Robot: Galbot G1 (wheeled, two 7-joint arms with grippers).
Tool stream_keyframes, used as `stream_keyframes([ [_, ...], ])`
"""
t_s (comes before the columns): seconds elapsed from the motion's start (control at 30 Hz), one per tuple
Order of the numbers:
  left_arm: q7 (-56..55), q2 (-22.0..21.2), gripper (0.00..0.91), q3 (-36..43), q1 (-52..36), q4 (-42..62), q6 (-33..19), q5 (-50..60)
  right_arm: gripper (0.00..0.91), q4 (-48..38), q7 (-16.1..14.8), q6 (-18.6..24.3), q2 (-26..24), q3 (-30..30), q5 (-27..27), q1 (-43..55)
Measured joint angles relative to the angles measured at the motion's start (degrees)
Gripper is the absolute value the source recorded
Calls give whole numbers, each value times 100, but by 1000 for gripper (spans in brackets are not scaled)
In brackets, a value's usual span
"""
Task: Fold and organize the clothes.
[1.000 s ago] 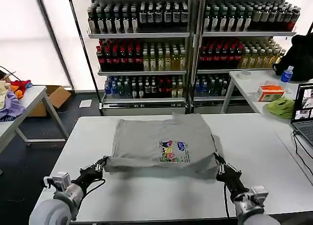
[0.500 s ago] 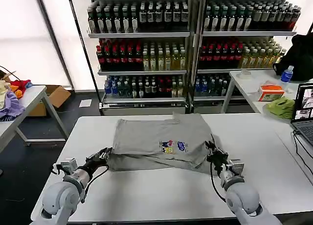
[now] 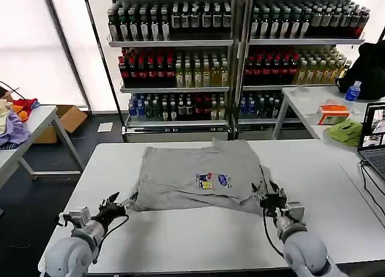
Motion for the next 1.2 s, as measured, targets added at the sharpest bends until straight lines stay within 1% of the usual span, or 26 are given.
stream_keyframes([
  [0.03,-17,-24,816,26,38,3,-2,40,10,38,64,-46,6,-3,-26,-53],
  [0.07,-27,-55,564,60,73,16,-6,78,0,71,118,-84,9,1,-46,-99],
  [0.1,-46,-80,151,86,94,37,-10,116,0,100,166,-116,12,8,-61,-148],
  [0.13,-54,-103,30,112,108,62,-12,149,0,119,208,-146,13,13,-74,-197],
  [0.17,-53,-126,10,142,121,84,-15,175,0,134,239,-167,16,14,-82,-231],
  [0.4,6,-268,10,278,75,270,-86,325,0,148,373,-222,61,-6,-89,-343],
  [0.7,73,-331,0,364,91,391,-175,424,0,-15,344,-149,44,-3,65,-299],
  [0.9,62,-284,10,377,153,416,-319,463,0,-43,205,-35,-46,45,262,-333],
  [1.2,106,-378,0,285,371,276,-463,460,0,151,-140,1,-314,185,575,-559],
])
